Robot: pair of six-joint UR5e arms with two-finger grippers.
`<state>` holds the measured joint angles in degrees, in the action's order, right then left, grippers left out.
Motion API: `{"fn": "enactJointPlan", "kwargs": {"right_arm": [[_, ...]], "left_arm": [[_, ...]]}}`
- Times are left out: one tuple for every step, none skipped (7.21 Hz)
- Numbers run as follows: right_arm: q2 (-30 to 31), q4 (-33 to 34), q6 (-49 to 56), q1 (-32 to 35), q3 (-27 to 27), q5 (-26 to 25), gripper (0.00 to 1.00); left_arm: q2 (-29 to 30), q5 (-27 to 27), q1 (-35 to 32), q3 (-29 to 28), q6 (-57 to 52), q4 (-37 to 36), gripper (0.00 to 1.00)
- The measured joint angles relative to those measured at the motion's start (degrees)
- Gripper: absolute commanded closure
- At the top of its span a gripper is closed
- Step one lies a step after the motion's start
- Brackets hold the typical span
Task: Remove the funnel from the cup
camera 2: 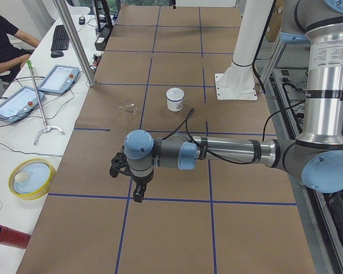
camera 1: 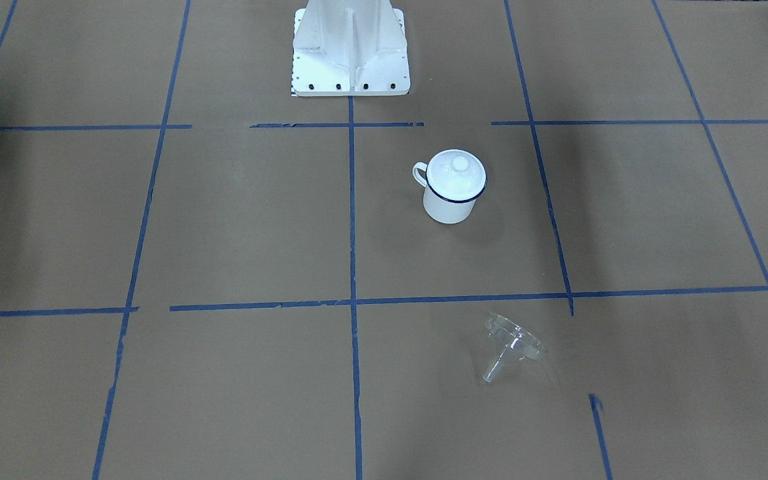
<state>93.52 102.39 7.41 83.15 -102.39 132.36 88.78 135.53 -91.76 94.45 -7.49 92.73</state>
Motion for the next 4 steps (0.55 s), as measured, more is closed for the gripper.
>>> {"fn": "enactJointPlan", "kwargs": {"right_arm": [[0.0, 0.0, 0.0, 0.0, 0.0, 0.0, 0.0], [0.0, 0.0, 0.1, 0.0, 0.0, 0.0, 0.0], [0.0, 0.0, 0.0, 0.0, 0.0, 0.0, 0.0], [0.0, 0.0, 0.0, 0.0, 0.0, 0.0, 0.0]], "left_arm": [[-0.2, 0.0, 0.0, -0.2, 0.1, 1.8, 0.0], [-0.2, -0.1, 0.0, -0.5, 0.1, 2.7, 0.0], [-0.1, -0.3, 0.0, -0.7, 0.1, 2.9, 0.0], [0.1, -0.4, 0.1, -1.0, 0.0, 2.8, 0.0]]}}
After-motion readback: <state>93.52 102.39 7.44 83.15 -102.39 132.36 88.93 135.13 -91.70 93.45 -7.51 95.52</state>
